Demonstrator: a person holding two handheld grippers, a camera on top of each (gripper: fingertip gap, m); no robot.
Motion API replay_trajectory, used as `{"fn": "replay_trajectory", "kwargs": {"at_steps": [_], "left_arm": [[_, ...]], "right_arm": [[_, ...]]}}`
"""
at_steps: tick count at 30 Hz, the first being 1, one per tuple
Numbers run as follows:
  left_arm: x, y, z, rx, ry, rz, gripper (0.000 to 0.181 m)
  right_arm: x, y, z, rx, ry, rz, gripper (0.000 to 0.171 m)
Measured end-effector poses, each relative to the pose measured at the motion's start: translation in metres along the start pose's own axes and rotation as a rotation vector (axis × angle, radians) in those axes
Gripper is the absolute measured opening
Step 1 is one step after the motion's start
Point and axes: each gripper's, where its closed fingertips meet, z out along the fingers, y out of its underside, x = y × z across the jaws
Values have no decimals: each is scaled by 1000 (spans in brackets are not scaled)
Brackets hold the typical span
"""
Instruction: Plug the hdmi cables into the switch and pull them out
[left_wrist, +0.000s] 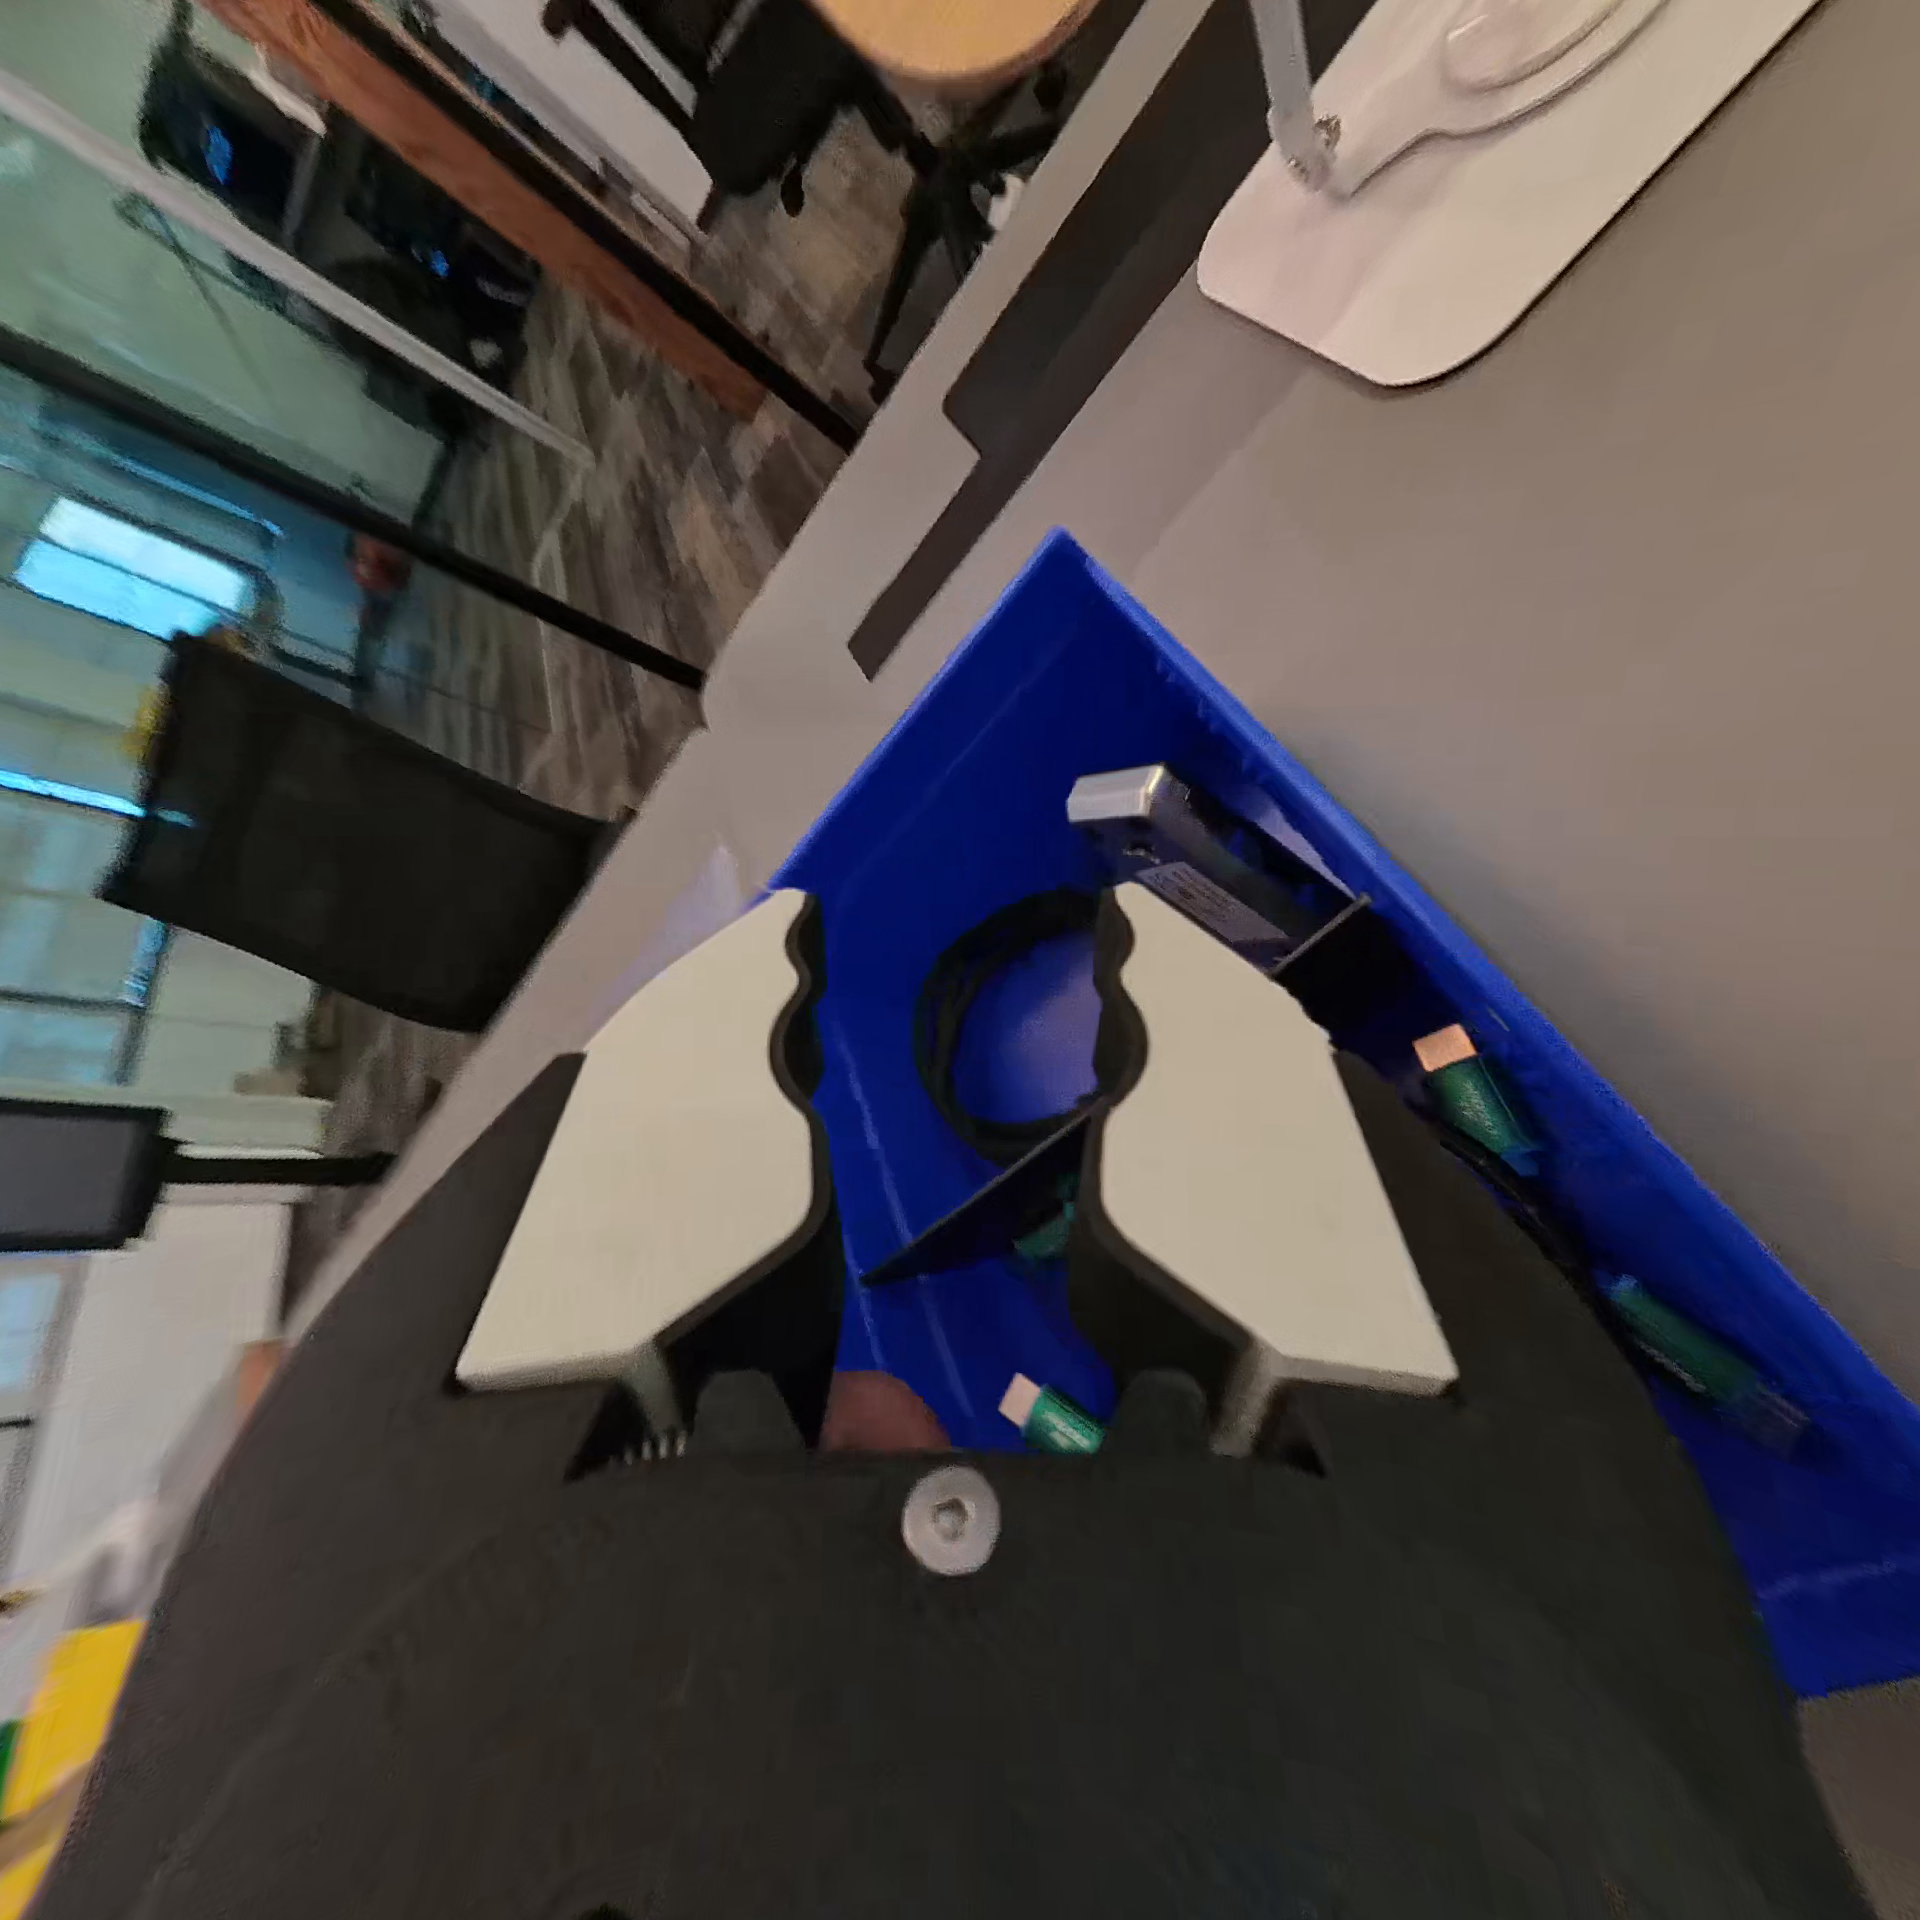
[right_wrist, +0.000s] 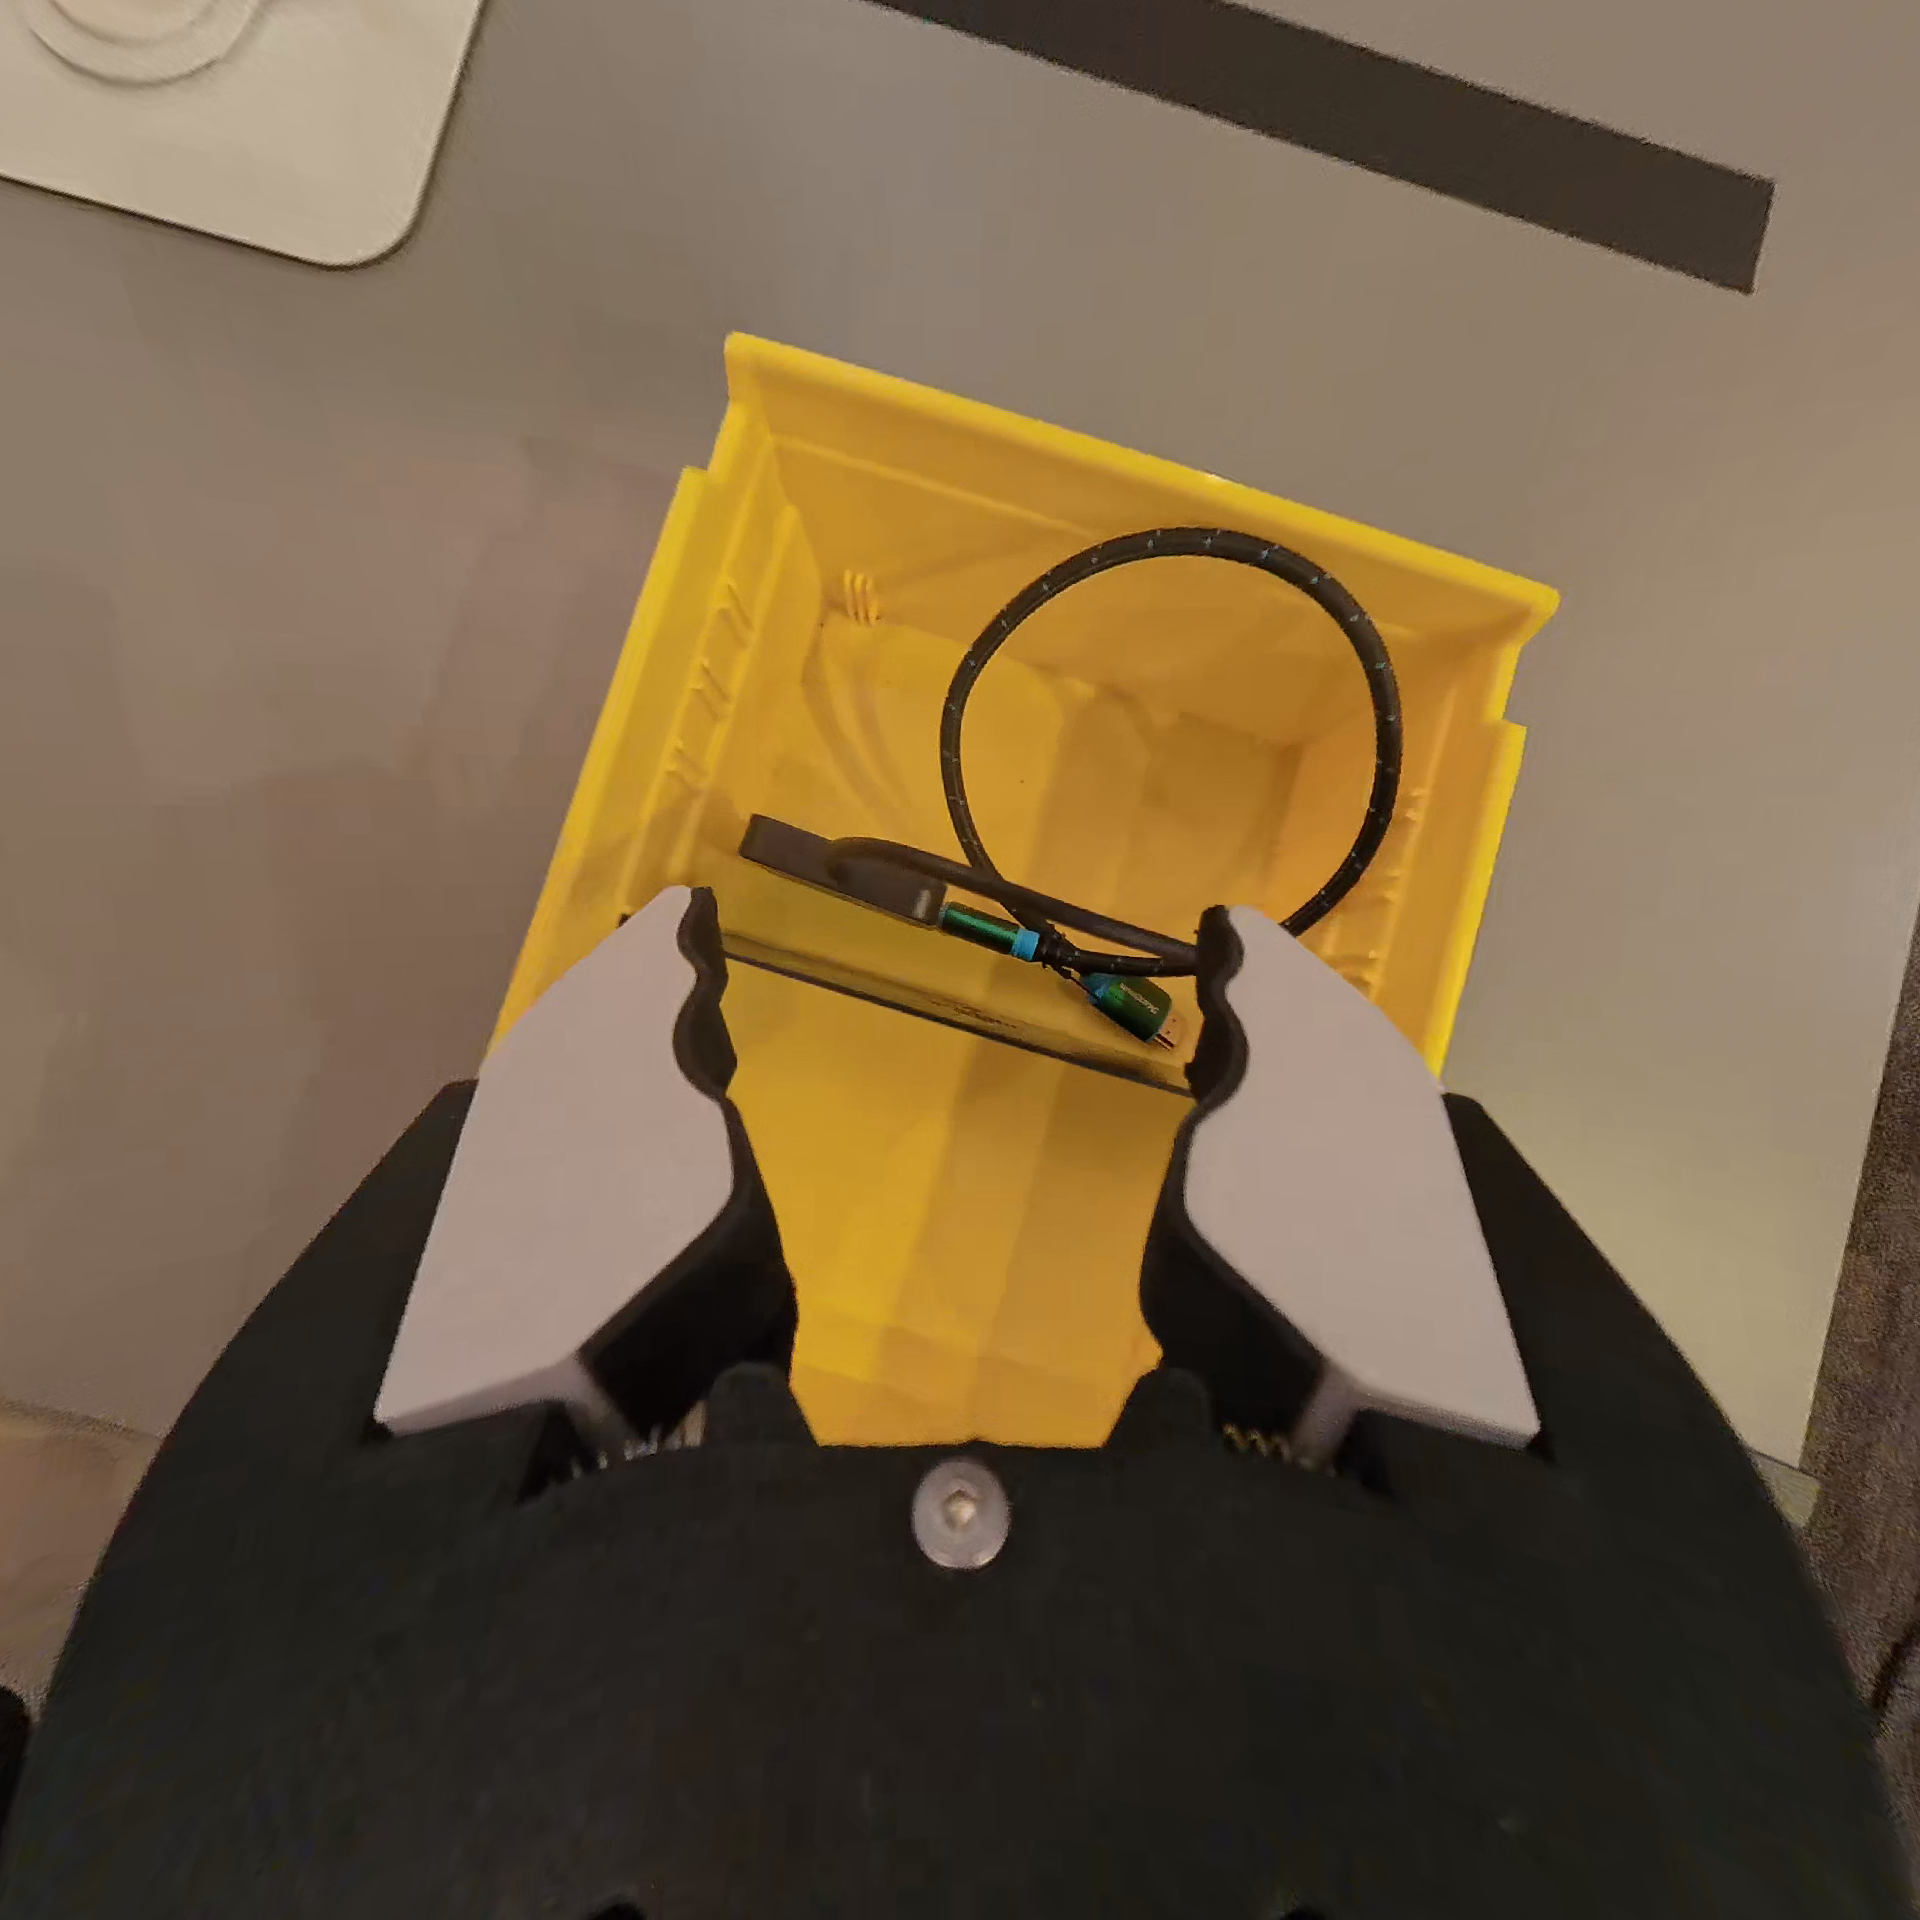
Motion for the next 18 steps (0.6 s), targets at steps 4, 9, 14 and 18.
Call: {"fn": "replay_trajectory", "kwargs": {"at_steps": [4, 9, 14, 18], "left_arm": [[2, 22, 14, -45, 104, -179, 61], [28, 23, 28, -36, 291, -370, 72], [45, 18, 56, -78, 331, -385, 70], [55, 27, 77, -141, 396, -297, 62]], "right_arm": [[-18, -4, -16, 57, -27, -15, 84], [-41, -7, -24, 102, -76, -32, 82], [-68, -15, -32, 144, -114, -76, 80], [-83, -17, -38, 160, -139, -108, 79]]}}
